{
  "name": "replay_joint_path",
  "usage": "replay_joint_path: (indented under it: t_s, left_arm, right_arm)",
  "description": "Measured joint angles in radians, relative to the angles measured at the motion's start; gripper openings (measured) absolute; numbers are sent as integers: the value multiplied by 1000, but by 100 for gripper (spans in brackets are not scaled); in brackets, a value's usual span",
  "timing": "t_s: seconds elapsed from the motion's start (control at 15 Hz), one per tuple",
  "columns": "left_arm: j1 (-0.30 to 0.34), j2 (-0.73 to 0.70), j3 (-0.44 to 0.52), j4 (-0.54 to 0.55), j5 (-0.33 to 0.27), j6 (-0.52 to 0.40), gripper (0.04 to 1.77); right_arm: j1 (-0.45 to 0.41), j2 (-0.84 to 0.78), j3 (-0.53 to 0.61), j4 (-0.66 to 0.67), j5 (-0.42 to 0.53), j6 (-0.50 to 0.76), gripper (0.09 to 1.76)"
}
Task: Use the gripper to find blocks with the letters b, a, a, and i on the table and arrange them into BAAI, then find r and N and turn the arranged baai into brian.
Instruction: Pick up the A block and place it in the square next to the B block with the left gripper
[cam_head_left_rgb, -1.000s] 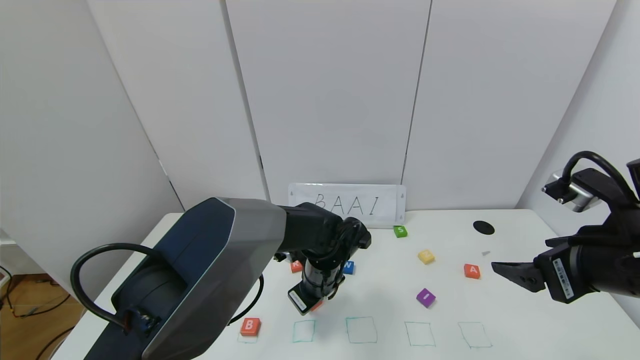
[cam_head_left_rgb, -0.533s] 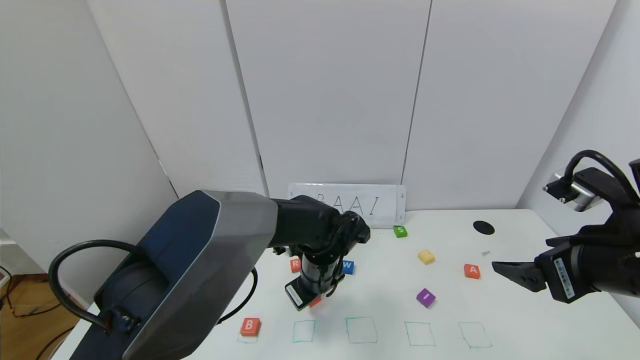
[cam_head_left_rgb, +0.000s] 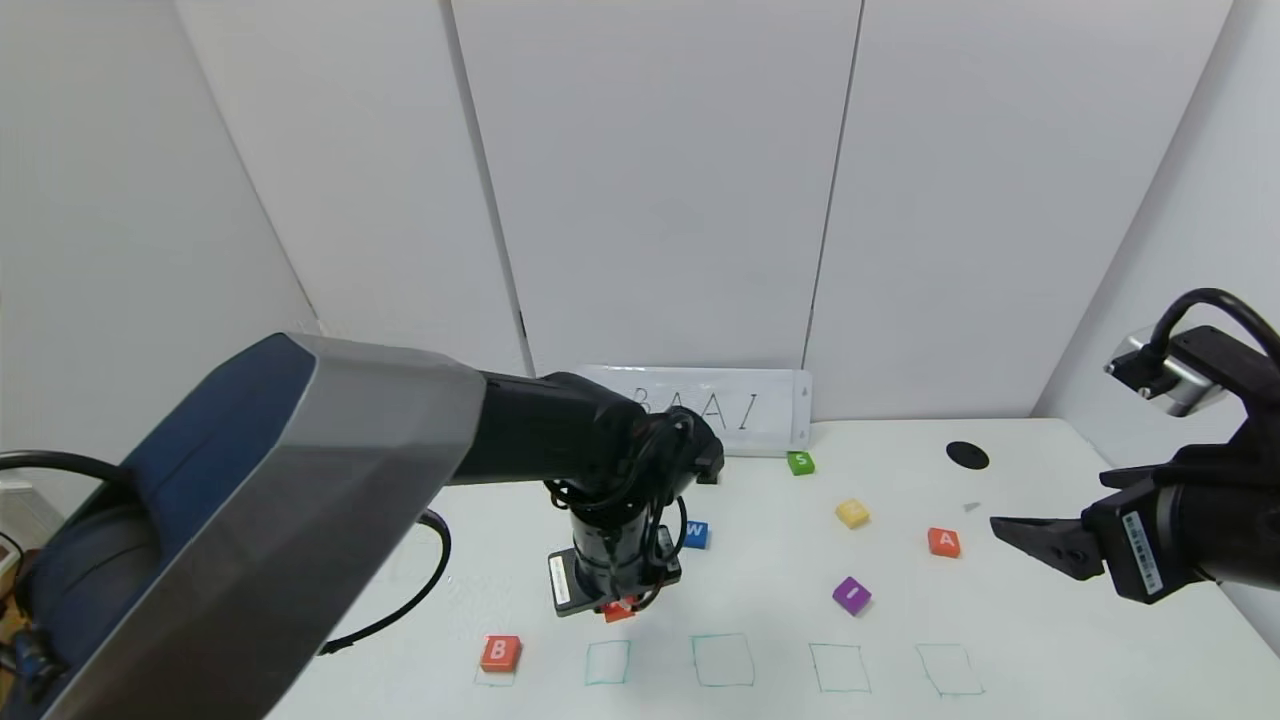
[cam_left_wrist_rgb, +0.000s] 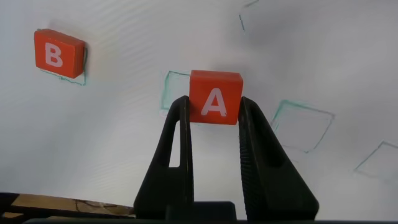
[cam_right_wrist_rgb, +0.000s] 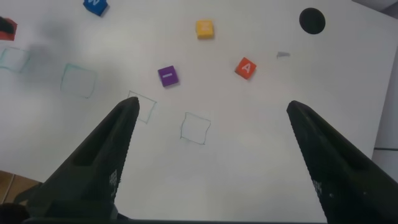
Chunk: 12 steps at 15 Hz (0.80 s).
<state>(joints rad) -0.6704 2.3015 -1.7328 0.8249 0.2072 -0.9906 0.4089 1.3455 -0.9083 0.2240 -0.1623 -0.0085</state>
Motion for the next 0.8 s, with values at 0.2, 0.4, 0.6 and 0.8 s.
replay_joint_path:
  t_s: [0.2,0.4,0.6,0.8]
  left_arm:
    - [-6,-81,150,-111,-30,137,48]
    - [-16,-137,298,-236,-21,233,48]
    - [-27,-156,398,-342,14,289,48]
    - [-29,-152,431,-372,16,298,48]
  right_arm:
    - [0,-3,0,0,-1,-1,171]
    - [0,-3,1,0,0,-1,171]
    - [0,-3,2,1,0,-2,171]
    - [0,-3,2,1,0,-1,171]
